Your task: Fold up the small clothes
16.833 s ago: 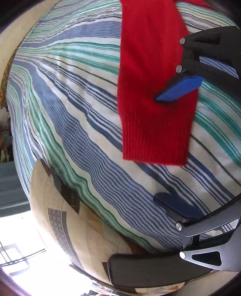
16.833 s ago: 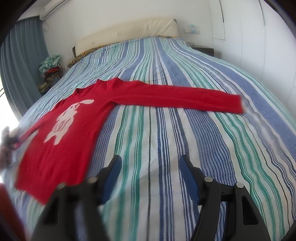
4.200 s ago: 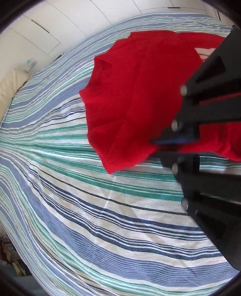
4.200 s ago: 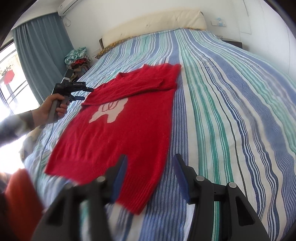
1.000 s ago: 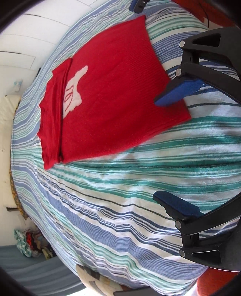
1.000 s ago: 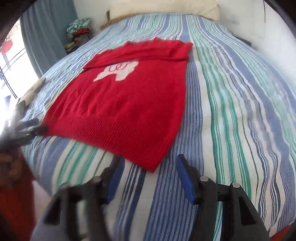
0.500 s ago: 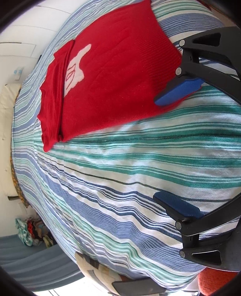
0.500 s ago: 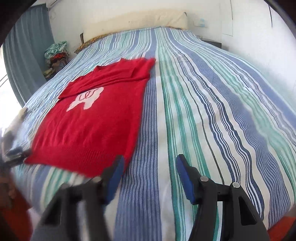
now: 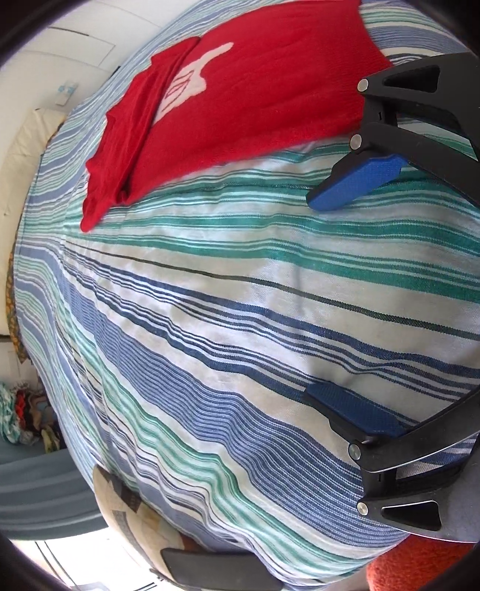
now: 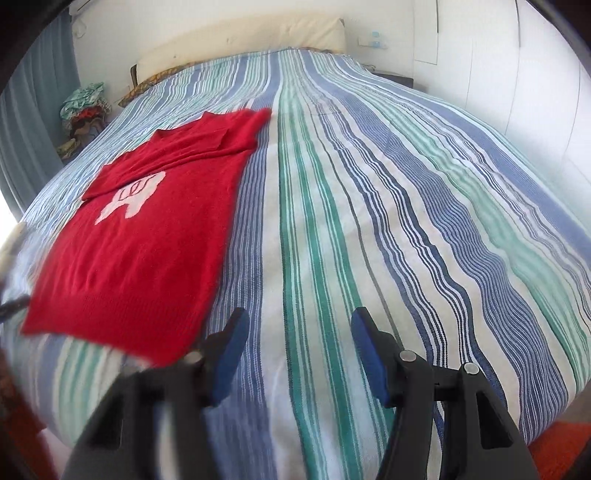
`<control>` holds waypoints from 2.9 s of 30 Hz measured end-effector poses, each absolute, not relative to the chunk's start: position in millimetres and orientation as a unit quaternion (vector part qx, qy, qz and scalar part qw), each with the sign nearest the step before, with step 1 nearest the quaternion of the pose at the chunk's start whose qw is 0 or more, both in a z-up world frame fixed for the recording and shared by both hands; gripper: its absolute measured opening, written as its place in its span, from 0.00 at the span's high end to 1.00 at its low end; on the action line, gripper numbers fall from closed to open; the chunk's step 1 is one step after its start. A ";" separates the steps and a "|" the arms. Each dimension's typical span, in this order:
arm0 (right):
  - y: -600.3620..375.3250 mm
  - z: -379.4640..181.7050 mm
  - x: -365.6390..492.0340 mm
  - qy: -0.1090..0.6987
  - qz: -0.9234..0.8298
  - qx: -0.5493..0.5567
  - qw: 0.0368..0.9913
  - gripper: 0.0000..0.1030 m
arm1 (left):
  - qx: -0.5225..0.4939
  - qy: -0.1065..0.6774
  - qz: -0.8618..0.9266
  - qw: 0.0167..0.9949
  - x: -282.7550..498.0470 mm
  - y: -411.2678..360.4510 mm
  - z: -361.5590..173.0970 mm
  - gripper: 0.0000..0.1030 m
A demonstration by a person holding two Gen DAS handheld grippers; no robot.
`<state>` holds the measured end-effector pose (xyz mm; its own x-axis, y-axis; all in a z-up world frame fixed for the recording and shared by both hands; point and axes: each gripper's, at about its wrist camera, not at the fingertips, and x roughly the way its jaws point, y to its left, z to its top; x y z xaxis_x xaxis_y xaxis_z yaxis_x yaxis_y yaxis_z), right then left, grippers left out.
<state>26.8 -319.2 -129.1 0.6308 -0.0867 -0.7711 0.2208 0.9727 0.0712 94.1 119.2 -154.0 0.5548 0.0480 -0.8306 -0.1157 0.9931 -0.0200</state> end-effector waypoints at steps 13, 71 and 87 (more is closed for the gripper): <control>-324.7 -145.5 31.5 0.447 -0.094 0.077 0.886 0.44 | -0.030 0.470 0.044 0.881 94.6 118.0 -161.4 0.01; -321.4 -104.6 10.5 0.373 0.001 0.147 0.916 0.42 | -0.148 0.480 -0.144 0.853 65.3 98.8 -121.4 0.03; -282.5 -148.8 45.8 0.468 0.144 0.223 0.843 0.44 | -0.134 0.536 -0.222 0.804 67.7 44.7 -146.0 0.66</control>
